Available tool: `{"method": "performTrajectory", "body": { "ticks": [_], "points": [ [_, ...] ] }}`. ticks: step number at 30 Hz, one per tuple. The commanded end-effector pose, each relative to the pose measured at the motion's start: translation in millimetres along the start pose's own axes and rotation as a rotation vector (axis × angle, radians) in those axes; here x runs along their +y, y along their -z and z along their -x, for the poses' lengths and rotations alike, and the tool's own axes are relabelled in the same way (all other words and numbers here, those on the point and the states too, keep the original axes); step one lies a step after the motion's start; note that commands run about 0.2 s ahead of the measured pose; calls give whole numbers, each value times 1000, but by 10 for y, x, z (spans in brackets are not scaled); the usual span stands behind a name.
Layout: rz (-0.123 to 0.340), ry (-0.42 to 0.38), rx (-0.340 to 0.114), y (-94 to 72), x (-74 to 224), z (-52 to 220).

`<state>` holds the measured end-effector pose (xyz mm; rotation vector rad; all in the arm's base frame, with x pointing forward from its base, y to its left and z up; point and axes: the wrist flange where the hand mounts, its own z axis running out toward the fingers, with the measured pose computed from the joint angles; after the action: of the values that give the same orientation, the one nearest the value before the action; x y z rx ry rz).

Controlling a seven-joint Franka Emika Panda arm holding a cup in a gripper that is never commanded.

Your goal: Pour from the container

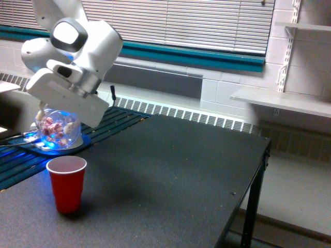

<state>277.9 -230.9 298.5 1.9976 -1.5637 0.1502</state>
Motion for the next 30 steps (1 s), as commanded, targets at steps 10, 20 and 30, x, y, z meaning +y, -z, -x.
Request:
{"method": "performTrajectory", "body": {
  "ticks": [10,20,30],
  "points": [
    [36,58,2,40,-279,73],
    [60,78,4,-34,-337,203],
    [79,79,-4,-98,-288,269]
  ]
}}
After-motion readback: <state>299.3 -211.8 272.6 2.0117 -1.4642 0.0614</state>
